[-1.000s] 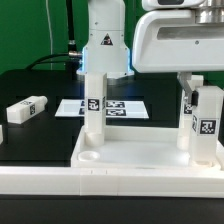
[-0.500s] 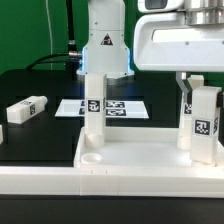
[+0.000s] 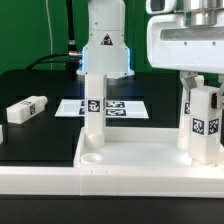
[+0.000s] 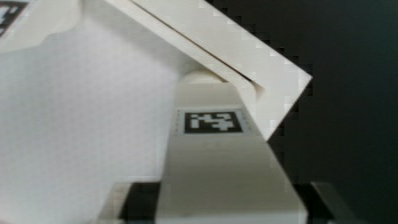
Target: Assemble desk
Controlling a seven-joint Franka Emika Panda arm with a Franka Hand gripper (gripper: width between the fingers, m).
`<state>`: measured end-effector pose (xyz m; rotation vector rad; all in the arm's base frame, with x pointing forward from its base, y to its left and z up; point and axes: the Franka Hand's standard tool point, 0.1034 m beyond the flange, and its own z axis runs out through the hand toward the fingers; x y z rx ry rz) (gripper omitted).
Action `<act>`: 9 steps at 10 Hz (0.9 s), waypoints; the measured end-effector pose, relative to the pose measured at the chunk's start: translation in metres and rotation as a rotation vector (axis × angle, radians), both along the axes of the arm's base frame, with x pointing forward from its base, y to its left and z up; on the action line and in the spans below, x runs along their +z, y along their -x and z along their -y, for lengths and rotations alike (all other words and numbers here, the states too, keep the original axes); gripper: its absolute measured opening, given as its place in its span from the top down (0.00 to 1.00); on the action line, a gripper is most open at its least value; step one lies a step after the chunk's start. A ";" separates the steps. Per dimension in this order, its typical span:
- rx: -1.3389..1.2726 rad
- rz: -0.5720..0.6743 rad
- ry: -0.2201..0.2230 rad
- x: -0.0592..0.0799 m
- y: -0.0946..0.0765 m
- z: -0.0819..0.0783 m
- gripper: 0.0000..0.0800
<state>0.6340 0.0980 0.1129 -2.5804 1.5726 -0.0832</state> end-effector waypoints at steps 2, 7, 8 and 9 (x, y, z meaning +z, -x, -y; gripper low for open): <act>-0.104 -0.008 -0.011 0.000 0.000 -0.001 0.64; 0.217 0.006 0.044 -0.002 0.002 -0.002 0.20; 0.297 0.014 0.054 -0.002 0.001 -0.004 0.20; 0.423 0.023 0.069 -0.002 0.001 -0.006 0.19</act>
Offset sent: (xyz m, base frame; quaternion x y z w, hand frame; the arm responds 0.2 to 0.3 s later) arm 0.0000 0.0000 0.0000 0.0000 0.0000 -0.0650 0.9979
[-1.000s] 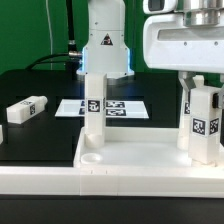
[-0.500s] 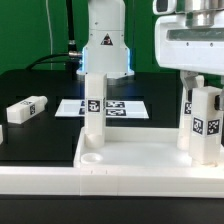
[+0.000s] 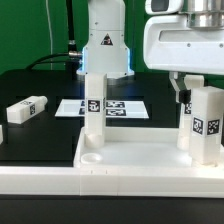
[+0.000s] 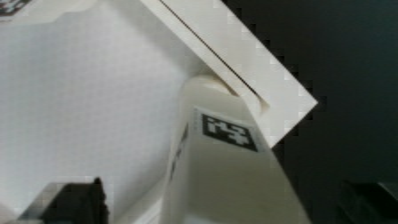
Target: Assemble desk
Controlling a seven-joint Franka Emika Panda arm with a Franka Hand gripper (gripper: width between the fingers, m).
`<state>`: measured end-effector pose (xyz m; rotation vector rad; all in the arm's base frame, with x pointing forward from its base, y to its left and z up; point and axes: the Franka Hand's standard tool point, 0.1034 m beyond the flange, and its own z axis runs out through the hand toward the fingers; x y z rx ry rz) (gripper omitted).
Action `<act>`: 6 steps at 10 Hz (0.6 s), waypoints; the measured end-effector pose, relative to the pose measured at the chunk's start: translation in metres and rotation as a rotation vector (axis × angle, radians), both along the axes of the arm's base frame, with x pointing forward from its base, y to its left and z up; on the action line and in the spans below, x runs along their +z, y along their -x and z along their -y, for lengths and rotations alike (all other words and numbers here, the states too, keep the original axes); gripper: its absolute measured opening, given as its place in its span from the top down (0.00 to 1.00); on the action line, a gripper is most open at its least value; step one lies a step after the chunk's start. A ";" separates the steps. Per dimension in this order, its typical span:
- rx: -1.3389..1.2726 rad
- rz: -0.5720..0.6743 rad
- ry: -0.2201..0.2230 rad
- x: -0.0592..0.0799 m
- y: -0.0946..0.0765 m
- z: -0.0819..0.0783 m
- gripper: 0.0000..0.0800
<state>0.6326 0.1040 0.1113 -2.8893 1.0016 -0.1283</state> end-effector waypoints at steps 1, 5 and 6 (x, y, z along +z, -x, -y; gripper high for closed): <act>0.086 0.004 0.013 0.001 0.000 -0.001 0.19; 0.430 0.020 0.053 0.000 0.001 -0.008 0.19; 0.495 0.022 0.060 0.000 0.002 -0.008 0.19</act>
Offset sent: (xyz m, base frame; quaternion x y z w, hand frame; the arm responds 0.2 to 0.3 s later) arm -0.0046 0.0142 0.0033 0.0143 -0.0007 -0.2660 0.9639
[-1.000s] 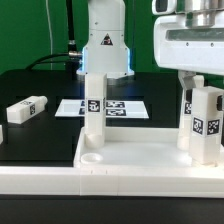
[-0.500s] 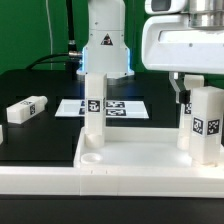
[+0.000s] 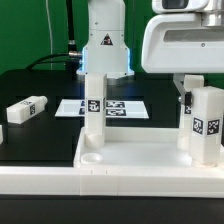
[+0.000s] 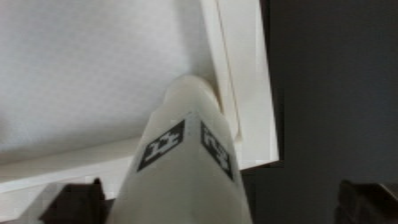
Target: Assemble desk
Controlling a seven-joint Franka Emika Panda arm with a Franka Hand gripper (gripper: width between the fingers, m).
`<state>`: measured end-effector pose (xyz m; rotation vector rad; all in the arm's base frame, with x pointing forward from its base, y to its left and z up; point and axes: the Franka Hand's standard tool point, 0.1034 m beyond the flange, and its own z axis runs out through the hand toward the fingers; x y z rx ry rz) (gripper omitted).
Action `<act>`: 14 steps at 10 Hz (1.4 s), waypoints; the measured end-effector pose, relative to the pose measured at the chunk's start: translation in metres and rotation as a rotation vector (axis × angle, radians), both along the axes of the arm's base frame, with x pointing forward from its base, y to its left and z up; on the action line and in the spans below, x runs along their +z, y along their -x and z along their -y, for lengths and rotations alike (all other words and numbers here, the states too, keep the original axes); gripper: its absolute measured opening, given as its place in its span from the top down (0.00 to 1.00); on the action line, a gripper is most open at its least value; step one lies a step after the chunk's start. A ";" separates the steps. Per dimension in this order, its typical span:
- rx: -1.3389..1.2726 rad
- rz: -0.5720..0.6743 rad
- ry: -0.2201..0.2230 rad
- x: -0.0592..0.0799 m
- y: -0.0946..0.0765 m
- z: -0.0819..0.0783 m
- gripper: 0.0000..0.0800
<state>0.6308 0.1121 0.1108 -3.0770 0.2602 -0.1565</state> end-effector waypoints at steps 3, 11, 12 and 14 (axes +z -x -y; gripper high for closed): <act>0.183 0.006 0.025 0.000 0.000 0.002 0.19; 0.339 0.010 0.058 -0.001 -0.001 0.008 0.64; 0.322 0.009 0.057 -0.001 -0.001 0.008 0.64; 0.295 0.008 0.052 -0.001 -0.001 0.008 0.64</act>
Offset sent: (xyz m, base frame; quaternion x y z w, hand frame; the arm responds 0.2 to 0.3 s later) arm 0.0020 0.0010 0.0016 -0.0016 -0.0014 -0.1275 0.9918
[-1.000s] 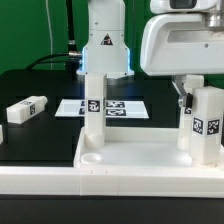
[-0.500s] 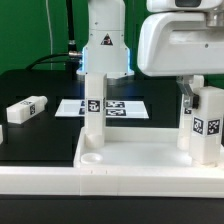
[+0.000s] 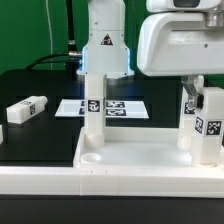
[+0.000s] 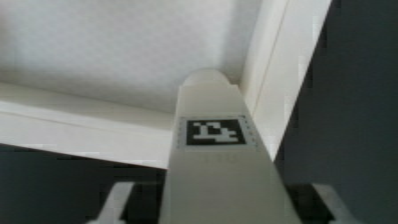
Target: Assemble desk
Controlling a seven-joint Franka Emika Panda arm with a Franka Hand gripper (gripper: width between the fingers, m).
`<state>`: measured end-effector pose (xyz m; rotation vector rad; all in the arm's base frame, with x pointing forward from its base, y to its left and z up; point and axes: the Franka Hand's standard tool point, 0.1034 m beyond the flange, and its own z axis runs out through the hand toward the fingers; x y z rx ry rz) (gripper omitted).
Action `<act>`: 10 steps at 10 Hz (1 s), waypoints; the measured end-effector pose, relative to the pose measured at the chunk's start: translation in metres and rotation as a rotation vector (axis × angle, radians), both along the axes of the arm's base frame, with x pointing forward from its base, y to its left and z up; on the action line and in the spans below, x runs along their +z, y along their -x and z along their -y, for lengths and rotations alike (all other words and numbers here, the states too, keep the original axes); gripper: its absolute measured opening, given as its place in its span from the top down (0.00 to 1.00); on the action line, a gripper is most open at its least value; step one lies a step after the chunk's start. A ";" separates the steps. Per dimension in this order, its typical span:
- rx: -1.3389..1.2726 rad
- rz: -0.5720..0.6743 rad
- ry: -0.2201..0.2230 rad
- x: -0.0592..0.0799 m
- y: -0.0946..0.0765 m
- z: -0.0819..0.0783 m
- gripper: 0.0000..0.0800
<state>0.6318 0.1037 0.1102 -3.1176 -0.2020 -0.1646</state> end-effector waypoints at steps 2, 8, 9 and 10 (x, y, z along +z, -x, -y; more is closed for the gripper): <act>-0.254 -0.006 -0.030 -0.001 0.000 0.001 0.64; -0.876 -0.028 -0.107 -0.001 0.000 0.000 0.64; -0.943 -0.030 -0.114 -0.001 0.000 0.000 0.64; -0.983 -0.031 -0.118 -0.001 0.000 0.001 0.64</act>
Offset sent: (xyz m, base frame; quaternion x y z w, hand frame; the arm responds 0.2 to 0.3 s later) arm -0.0027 0.0016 -0.0086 0.0109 -0.0083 0.2790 0.9602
